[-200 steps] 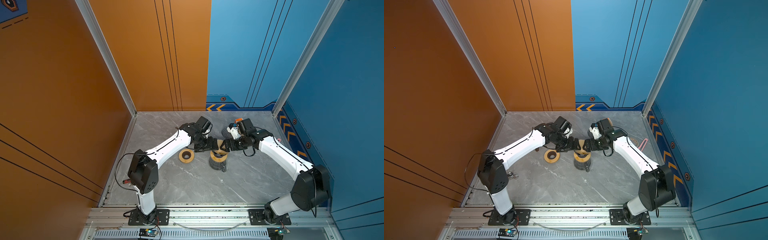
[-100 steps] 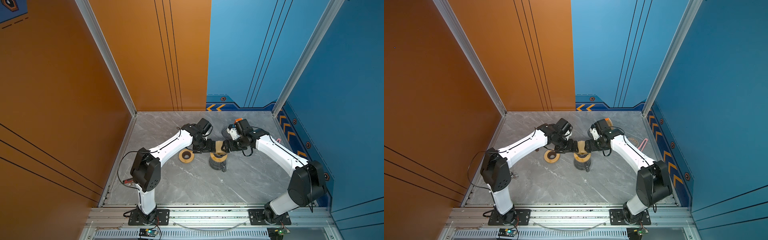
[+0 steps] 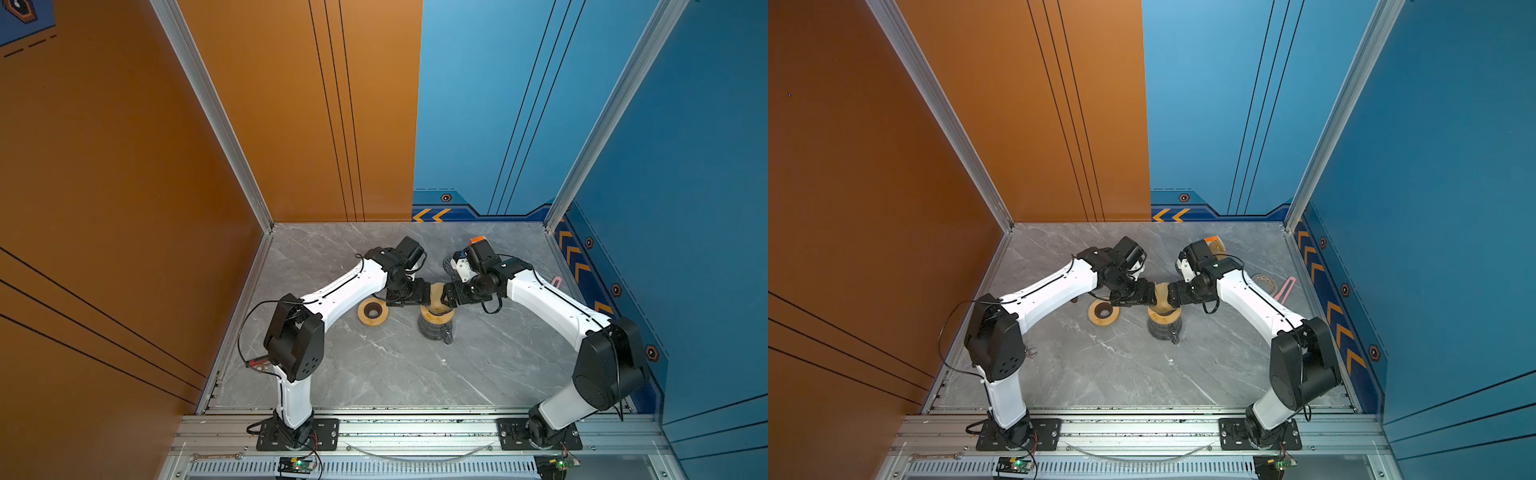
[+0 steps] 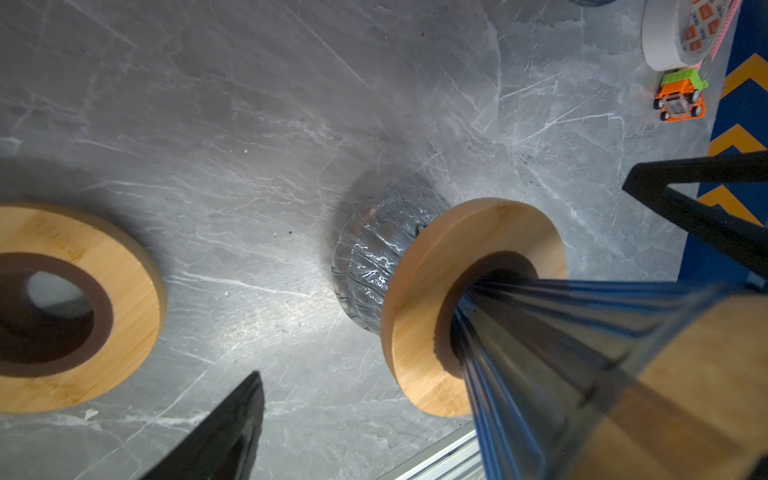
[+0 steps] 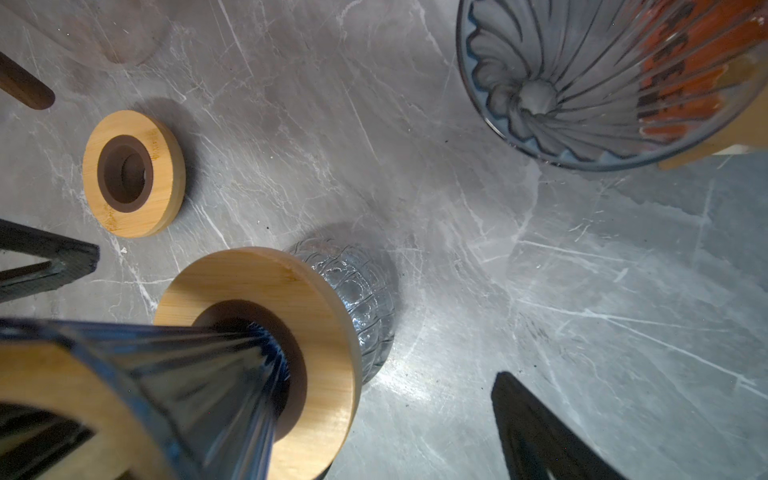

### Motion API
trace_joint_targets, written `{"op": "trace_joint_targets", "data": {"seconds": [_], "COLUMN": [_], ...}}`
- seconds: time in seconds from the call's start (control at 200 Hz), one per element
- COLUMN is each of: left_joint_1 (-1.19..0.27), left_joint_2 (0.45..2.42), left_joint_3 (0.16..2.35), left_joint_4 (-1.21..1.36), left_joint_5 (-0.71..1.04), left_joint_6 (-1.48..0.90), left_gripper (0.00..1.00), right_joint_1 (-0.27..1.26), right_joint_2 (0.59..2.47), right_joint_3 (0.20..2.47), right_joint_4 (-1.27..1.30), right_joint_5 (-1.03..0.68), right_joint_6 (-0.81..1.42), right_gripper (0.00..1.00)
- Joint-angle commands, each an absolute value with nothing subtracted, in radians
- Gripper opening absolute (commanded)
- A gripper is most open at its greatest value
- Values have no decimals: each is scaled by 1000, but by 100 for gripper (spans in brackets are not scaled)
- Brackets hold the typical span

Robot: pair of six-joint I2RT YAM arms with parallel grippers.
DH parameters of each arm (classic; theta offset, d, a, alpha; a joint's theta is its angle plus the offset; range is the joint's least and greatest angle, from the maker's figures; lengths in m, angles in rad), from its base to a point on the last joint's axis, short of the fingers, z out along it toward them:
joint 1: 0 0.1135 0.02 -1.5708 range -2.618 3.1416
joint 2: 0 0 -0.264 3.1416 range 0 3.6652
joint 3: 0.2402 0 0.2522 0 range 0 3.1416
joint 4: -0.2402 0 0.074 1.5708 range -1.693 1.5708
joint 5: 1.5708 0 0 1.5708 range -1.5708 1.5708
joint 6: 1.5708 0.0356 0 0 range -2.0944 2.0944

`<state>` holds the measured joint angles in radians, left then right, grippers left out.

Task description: Place the coffee filter in the dripper

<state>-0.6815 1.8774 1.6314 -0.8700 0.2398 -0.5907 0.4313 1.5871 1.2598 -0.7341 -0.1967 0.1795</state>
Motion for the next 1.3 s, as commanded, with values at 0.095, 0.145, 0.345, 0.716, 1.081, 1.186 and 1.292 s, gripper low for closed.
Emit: {"op": "trace_joint_targets", "data": {"seconds": [0.095, 0.145, 0.345, 0.716, 1.081, 1.186, 1.292], "left_joint_1": [-672, -672, -664, -652, -640, -637, -634], "left_joint_2": [1891, 1892, 1892, 1838, 1677, 1610, 1525], "left_joint_3": [1659, 1667, 1701, 1715, 1692, 1652, 1567], "left_joint_4": [-899, -900, -900, -900, -899, -896, -854], "left_joint_5": [217, 221, 242, 292, 326, 305, 278], "left_joint_6": [-583, -582, -593, -596, -545, -502, -451], "left_gripper": [83, 83, 85, 91, 94, 95, 96], "right_joint_1": [430, 428, 417, 377, 379, 393, 424], "right_joint_2": [1559, 1542, 1474, 1333, 1093, 1001, 912], "right_joint_3": [1294, 1300, 1326, 1298, 1085, 1013, 934], "right_joint_4": [-779, -779, -777, -735, -602, -578, -544], "right_joint_5": [-149, -157, -230, -320, -313, -282, -244], "right_joint_6": [179, 184, 202, 249, 324, 342, 371], "right_gripper": [89, 89, 89, 88, 85, 86, 86]}}
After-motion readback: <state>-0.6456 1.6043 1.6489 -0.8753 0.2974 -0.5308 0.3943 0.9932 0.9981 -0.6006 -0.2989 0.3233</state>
